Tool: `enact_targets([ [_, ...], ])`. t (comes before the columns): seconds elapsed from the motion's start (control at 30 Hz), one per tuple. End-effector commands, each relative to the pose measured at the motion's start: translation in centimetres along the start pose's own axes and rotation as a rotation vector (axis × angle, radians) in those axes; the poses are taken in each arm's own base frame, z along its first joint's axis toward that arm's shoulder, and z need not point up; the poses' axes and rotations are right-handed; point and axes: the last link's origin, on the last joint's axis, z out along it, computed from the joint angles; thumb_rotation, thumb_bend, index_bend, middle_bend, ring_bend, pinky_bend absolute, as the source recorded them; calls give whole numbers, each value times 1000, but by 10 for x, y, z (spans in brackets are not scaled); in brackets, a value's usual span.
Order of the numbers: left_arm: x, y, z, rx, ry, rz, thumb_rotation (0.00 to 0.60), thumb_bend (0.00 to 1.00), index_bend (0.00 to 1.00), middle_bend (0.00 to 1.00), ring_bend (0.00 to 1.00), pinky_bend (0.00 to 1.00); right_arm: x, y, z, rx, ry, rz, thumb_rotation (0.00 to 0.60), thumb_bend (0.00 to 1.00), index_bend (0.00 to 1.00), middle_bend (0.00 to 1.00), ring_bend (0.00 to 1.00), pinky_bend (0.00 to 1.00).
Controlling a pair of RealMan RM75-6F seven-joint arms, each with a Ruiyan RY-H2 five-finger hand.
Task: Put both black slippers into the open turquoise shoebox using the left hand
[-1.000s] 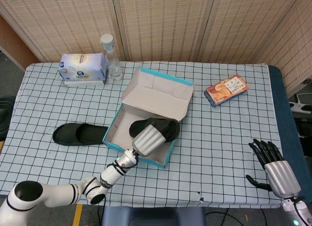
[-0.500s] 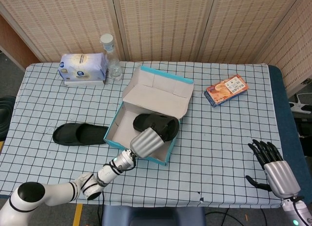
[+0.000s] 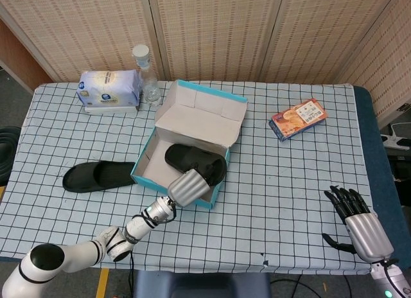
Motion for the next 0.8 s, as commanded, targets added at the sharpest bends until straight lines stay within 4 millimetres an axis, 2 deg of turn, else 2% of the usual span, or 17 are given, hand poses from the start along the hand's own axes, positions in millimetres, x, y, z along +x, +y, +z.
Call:
enact_targets([
  [0.03,-2,3,-1,7,-23,-7,600,611,884,1000,924,700,0,0,0,0,-1,0,490,164,0,0,0,0],
  [0.3,-9,4,1,33,-59,-61,600,597,856,1000,925,694,0,-1,-1,4,0,2,490,164,0,0,0,0],
  [0.6,-24,2,19,39,-162,-125,600,566,834,1000,922,676,-2,-3,-2,15,-17,5,490,164,0,0,0,0],
  [0.8,-34,2,22,17,-223,-124,600,549,831,1000,920,671,-5,-5,0,24,-33,2,490,164,0,0,0,0],
])
